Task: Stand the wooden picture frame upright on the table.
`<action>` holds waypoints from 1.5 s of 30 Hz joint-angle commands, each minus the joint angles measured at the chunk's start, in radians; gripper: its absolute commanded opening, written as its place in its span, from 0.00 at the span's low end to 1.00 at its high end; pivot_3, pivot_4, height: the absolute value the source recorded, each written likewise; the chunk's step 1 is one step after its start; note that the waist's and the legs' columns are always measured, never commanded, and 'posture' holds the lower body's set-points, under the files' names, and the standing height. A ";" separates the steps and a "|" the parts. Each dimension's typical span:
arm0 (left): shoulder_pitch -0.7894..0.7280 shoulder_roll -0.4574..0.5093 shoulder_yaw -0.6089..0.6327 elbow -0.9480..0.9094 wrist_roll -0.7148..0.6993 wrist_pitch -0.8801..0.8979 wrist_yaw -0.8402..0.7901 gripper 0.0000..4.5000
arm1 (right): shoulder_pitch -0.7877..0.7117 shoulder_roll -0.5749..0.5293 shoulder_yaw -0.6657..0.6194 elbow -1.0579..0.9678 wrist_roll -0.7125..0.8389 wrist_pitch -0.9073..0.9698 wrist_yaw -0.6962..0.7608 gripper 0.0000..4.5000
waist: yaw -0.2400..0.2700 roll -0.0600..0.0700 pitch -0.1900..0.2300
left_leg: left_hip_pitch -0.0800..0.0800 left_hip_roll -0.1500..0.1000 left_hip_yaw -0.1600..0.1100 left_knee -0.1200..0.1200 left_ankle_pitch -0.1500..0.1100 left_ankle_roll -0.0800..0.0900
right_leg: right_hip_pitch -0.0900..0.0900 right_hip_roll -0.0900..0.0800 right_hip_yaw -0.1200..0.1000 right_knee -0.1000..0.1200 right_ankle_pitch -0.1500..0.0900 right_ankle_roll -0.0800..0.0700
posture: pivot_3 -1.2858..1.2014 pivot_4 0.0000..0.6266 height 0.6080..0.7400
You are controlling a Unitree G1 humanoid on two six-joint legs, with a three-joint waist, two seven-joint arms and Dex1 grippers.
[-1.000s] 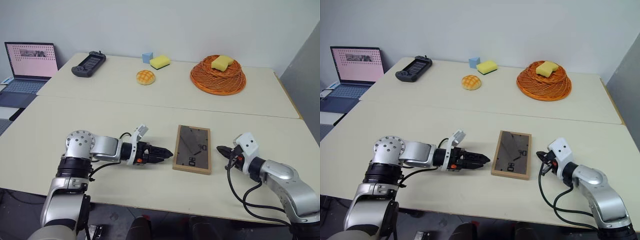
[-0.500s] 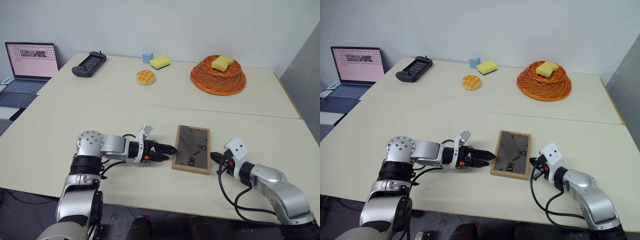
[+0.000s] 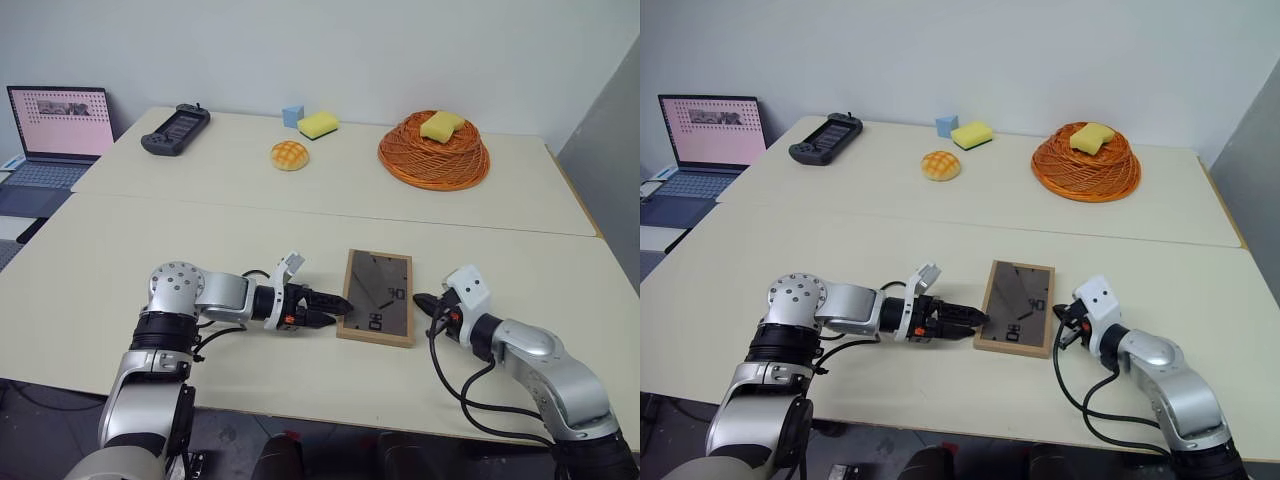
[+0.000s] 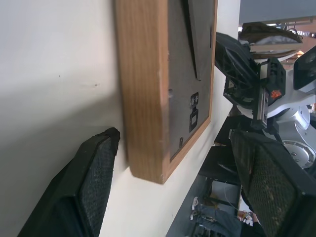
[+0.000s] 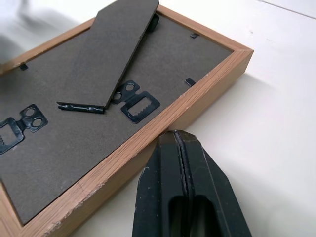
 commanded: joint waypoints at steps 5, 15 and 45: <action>0.000 0.006 -0.014 -0.003 -0.014 0.012 0.016 0.85 | -0.035 0.039 0.014 -0.069 0.010 0.026 -0.030 0.00 | 0.000 0.000 0.000 | 0.000 0.000 0.000 0.000 0.000 0.000 | 0.000 0.000 0.000 0.000 0.000 0.000 | 0.52 0.24 1.00; 0.001 -0.008 0.005 -0.003 -0.016 0.012 0.035 0.85 | -0.043 0.073 0.028 -0.076 -0.007 0.071 -0.066 0.00 | 0.002 0.000 0.000 | 0.000 0.000 0.000 0.000 0.000 0.000 | 0.000 0.000 0.000 0.000 0.000 0.000 | 0.52 0.24 1.00; 0.008 0.000 0.012 -0.005 -0.028 0.012 0.049 0.85 | -0.032 0.070 0.049 -0.041 -0.012 0.078 -0.025 0.00 | 0.003 0.000 0.000 | 0.000 -0.001 -0.001 0.000 0.000 0.000 | 0.000 0.000 0.000 -0.001 0.000 0.000 | 0.52 0.24 1.00</action>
